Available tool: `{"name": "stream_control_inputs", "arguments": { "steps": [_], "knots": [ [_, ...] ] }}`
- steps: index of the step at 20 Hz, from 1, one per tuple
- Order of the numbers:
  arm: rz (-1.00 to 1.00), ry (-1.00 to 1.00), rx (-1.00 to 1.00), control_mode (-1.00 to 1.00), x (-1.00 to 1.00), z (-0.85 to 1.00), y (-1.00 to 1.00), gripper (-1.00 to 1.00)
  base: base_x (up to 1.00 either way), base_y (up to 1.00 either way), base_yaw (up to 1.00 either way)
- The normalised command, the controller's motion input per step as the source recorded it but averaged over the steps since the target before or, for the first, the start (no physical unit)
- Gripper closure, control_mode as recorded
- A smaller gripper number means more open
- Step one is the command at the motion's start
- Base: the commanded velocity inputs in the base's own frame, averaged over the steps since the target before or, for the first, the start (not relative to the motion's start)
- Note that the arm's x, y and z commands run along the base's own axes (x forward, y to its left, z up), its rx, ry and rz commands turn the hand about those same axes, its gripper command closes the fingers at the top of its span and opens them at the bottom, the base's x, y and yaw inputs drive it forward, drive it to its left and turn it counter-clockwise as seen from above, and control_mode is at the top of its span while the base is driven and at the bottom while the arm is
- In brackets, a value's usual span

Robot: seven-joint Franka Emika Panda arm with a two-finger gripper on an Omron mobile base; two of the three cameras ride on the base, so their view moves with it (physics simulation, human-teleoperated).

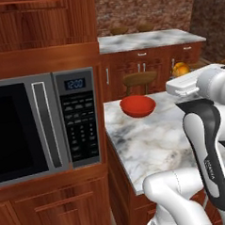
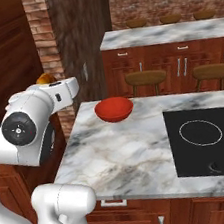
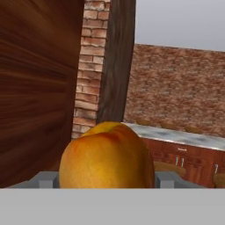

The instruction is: Retrieve the peach and orange from the fridge and place them into the bowl on the dining table.

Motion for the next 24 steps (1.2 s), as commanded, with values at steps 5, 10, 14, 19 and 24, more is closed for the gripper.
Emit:
{"name": "stream_control_inputs", "arguments": {
  "steps": [5, 10, 14, 19, 24],
  "knots": [
    [0.00, 0.19, 0.00, -1.00, 0.48, 0.00, -0.18, 1.00, 0.08, -0.02, 0.00],
    [0.00, 0.32, 0.01, -1.00, 0.66, 0.00, -0.43, 1.00, 0.00, 0.00, 0.00],
    [0.00, 0.21, 0.00, -1.00, 0.28, -0.02, -0.45, 1.00, 0.00, 0.00, 0.00],
    [0.00, 0.15, 0.00, -1.00, 0.22, -0.31, -0.30, 1.00, 0.00, 0.00, 0.00],
    [0.00, 0.18, 0.00, -1.00, 0.33, -0.43, -0.04, 1.00, 0.00, 0.00, 0.00]
  ]
}}
